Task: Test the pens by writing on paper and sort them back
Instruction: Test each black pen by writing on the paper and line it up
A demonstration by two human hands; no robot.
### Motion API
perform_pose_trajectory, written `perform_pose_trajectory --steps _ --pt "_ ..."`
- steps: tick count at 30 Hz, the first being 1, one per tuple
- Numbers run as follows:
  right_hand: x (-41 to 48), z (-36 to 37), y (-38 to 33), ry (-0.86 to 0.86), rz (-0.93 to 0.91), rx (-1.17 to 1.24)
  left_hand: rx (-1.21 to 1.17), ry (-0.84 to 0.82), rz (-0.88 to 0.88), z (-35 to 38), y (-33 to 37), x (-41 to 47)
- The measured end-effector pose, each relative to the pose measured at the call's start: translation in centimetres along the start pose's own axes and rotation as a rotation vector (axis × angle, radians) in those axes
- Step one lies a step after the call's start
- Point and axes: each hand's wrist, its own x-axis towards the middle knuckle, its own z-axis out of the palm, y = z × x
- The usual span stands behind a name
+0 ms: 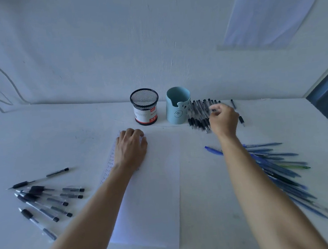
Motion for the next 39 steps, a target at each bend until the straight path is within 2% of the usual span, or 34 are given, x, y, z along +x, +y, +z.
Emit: perform_pose_trajectory --steps 9,14,21,24,27,30,32,35,37,39 --pt "3.8 0.9 1.7 -0.109 0.119 -0.085 0.014 0.048 0.037 0.8 -0.4 0.9" --pt "3.5 0.9 1.7 -0.125 0.140 -0.042 0.006 0.082 0.043 1.0 -0.4 0.9" --pt "0.3 1.8 0.5 0.026 0.009 -0.085 -0.061 0.048 -0.003 0.8 -0.5 0.8" --pt "-3.5 2.5 -1.1 0.042 -0.180 0.007 -0.202 0.012 -0.082 -0.1 -0.3 0.9" --pt "-8.2 3.8 -2.3 -0.145 -0.365 0.004 -0.348 -0.049 -0.165 -1.7 -0.3 0.8" --pt "-12.3 4.8 -3.0 -0.431 -0.385 -0.153 -0.609 -0.032 -0.257 -3.6 -0.8 0.5" --pt "-14.2 5.0 -3.4 -0.567 -0.403 -0.284 -0.669 0.044 -0.279 -4.7 -1.6 0.0" --pt "-15.5 5.1 -3.3 -0.694 -0.407 -0.409 -0.497 0.137 -0.227 -6.1 -3.3 -1.6" --pt "-15.8 5.0 -3.3 -0.718 -0.415 -0.430 -0.297 0.189 -0.182 -6.7 -5.0 -2.6" --pt "-15.9 5.0 -3.3 -0.725 -0.424 -0.445 -0.053 0.169 -0.248 -7.6 -6.7 -3.1"
